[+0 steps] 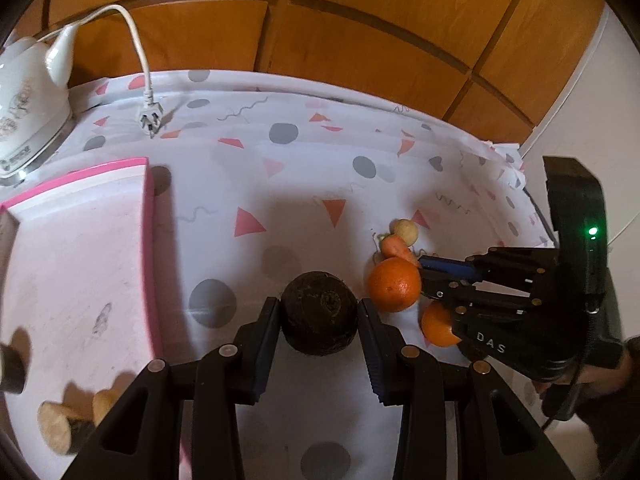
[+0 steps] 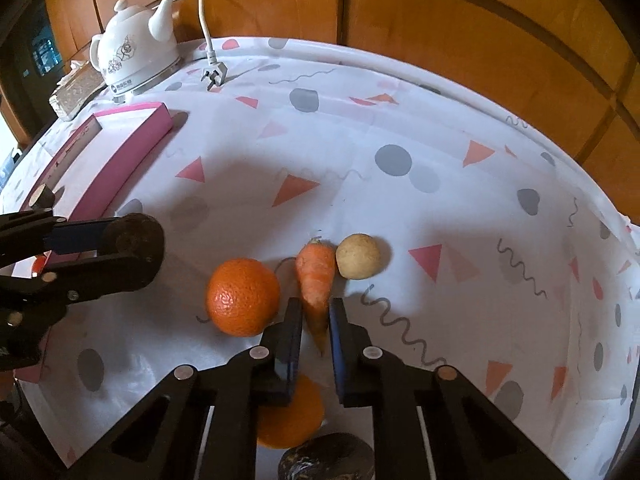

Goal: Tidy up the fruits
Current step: 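Lift the dark round item toward the tray with the left gripper while the right grasps the carrot, then release the dark round item in the tray with the left gripper while the right lowers the carrot there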

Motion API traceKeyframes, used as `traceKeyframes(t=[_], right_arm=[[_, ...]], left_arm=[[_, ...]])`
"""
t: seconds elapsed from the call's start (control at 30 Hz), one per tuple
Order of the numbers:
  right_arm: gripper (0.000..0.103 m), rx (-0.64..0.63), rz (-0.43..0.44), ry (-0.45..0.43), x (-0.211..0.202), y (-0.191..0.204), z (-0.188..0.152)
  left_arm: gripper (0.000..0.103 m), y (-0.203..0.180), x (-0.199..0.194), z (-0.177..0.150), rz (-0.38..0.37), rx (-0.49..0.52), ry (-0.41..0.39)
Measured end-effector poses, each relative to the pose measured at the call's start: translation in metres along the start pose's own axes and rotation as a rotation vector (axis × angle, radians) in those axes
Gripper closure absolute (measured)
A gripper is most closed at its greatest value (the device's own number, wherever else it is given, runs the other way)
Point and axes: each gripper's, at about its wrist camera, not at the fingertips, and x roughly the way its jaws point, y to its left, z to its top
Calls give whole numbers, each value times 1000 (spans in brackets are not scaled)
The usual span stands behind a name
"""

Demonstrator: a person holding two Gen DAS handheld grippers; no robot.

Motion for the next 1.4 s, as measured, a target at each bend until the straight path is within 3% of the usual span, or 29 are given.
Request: traceKeyframes(t=[0.23, 0.43, 0.6, 0.73, 0.93, 1.0, 1.4], right_arm=[[91, 44, -24, -52, -22, -2, -3], [91, 76, -46, -98, -40, -2, -5], [91, 88, -55, -123, -53, 5, -12], [91, 93, -60, -146, -64, 12, -14], [91, 101, -63, -180, -78, 22, -16], [91, 100, -59, -190, -82, 27, -16], [91, 66, 14, -224, -87, 74, -16]], left_arm=[[63, 20, -44, 0, 3, -51, -77], [63, 57, -75, -2, 110, -87, -139], [63, 92, -84, -11, 238, -128, -144], [63, 110, -87, -22, 284, -169, -141], [61, 114, -94, -33, 299, -196, -158], [55, 114, -98, -35, 299, -206, -167], [53, 108, -112, -60, 288, -211, -170]])
